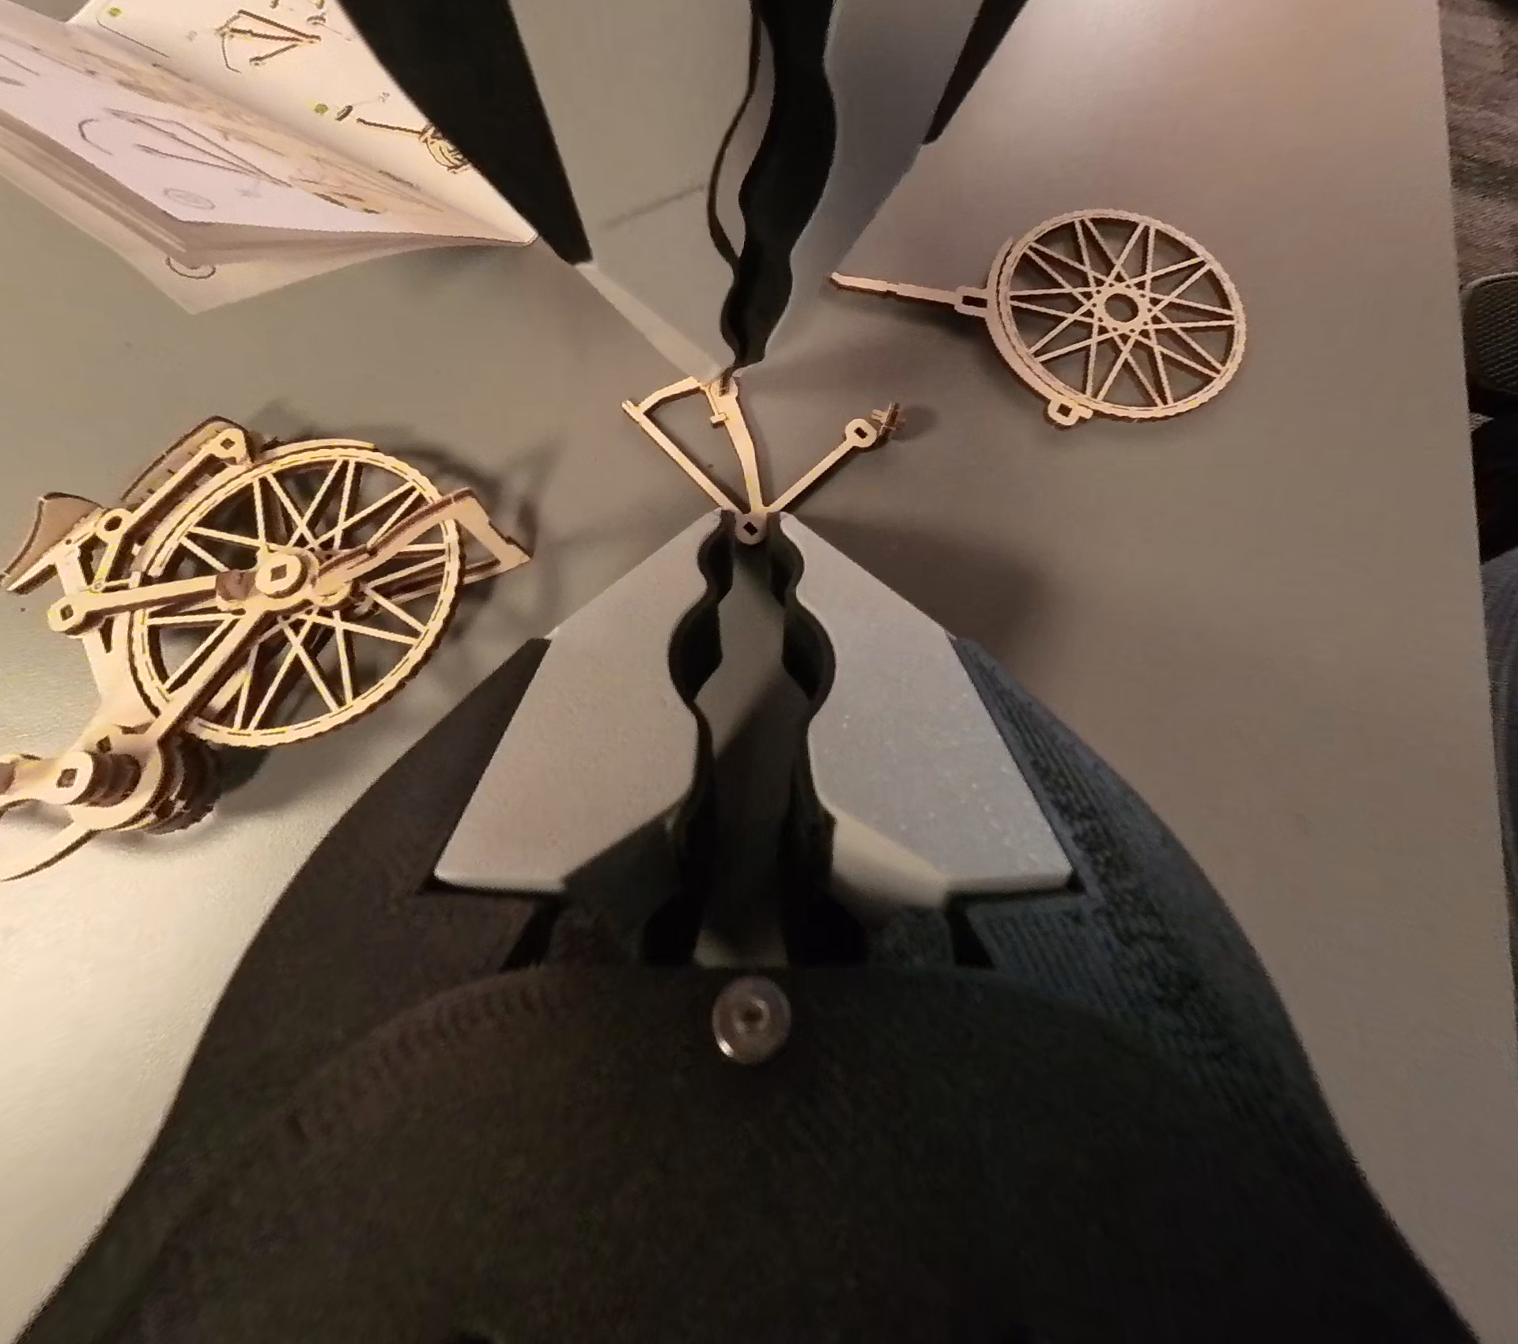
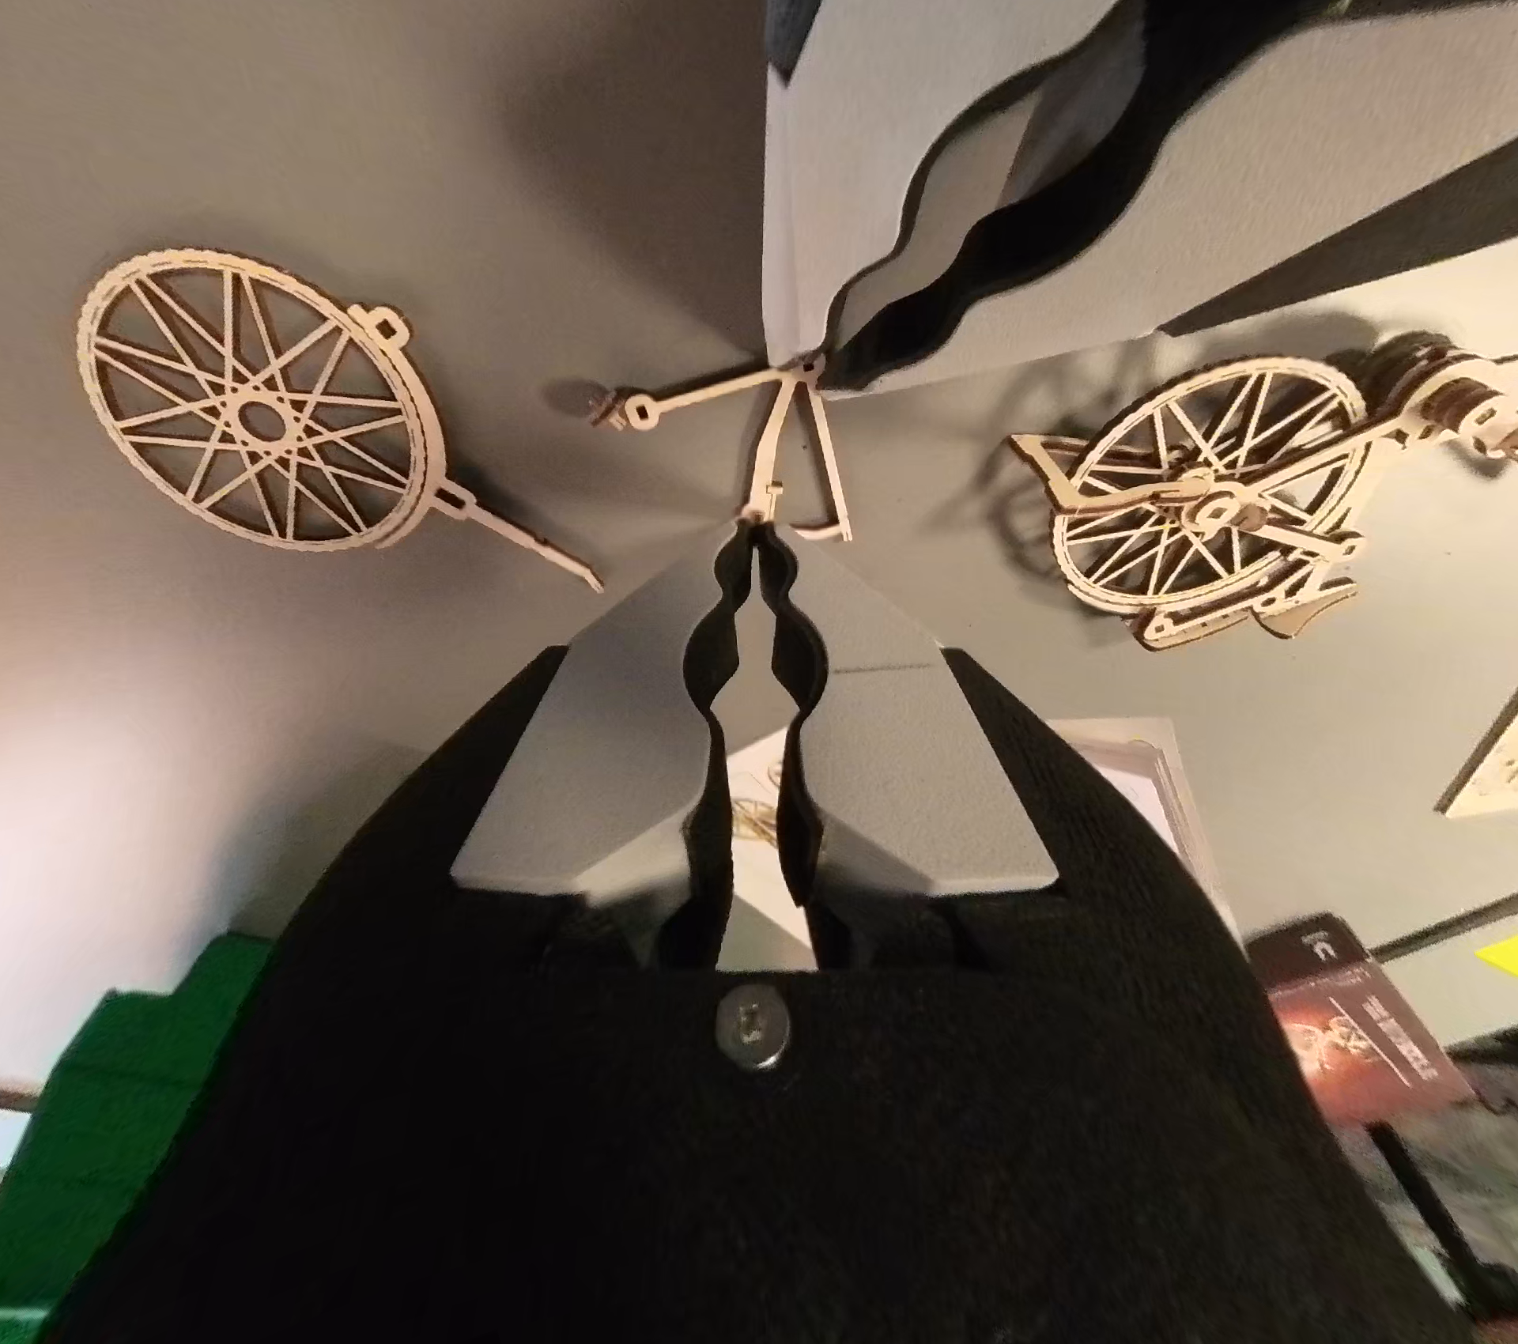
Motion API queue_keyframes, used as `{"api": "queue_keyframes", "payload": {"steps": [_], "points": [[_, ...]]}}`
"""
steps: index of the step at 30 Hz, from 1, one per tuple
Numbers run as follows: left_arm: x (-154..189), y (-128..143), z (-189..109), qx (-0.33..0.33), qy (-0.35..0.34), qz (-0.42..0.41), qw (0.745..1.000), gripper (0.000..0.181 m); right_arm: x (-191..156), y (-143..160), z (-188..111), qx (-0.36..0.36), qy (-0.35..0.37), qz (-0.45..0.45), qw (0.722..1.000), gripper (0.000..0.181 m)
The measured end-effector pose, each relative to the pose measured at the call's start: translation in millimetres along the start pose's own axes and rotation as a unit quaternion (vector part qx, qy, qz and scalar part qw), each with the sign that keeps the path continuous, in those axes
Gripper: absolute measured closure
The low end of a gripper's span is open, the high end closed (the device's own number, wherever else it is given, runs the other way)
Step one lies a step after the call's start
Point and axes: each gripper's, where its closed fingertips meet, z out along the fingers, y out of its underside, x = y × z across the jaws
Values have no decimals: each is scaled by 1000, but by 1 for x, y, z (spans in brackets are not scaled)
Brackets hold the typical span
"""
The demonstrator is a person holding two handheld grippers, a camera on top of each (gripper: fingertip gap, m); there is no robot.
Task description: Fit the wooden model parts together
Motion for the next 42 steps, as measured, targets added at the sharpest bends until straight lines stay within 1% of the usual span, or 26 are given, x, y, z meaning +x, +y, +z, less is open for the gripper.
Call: {"api": "queue_keyframes", "payload": {"steps": [4,8,10,12,15,17,19,21,22,23,26,29,30,33,36,40,42], "points": [[-1,0,0,2,12,-23,1000,174,1,-1,1,28,-10,19,999,181],[0,0,0,1,2,-11,1000,174,1,-1,1,31,18,41,999,181],[-1,0,-1,1,1,-20,1000,174,1,-1,0,39,42,56,997,181],[-5,-2,-9,17,-9,-36,999,171,2,-1,-1,47,87,54,994,181],[-21,-21,-31,95,-38,-81,991,145,5,-4,-9,81,177,65,979,181],[-21,-30,-37,128,-20,-118,985,132,9,-6,-20,96,247,67,962,181],[-13,-33,-34,135,16,-144,980,127,13,-8,-32,103,315,58,942,181],[-7,-36,-28,135,36,-160,977,129,17,-5,-42,82,378,37,921,181],[-6,-37,-26,136,36,-162,977,133,19,-6,-47,75,406,24,911,181],[-7,-37,-24,137,31,-162,977,138,21,-7,-51,70,431,17,900,181],[-9,-43,-24,153,15,-157,975,144,27,-7,-64,46,493,-11,869,181],[-15,-50,-28,173,-8,-150,973,153,30,-9,-74,28,537,-43,842,181],[-16,-52,-30,182,-10,-149,972,156,31,-9,-78,21,550,-53,833,181],[-17,-57,-36,205,-15,-151,967,156,33,-9,-85,5,577,-77,813,181],[-19,-64,-43,230,-26,-138,963,160,34,-9,-90,-12,591,-93,801,181],[-21,-72,-53,261,-68,-102,957,161,35,-11,-97,-19,610,-102,786,181],[-22,-75,-56,271,-83,-92,955,165,35,-11,-100,-24,616,-105,780,181]]}}
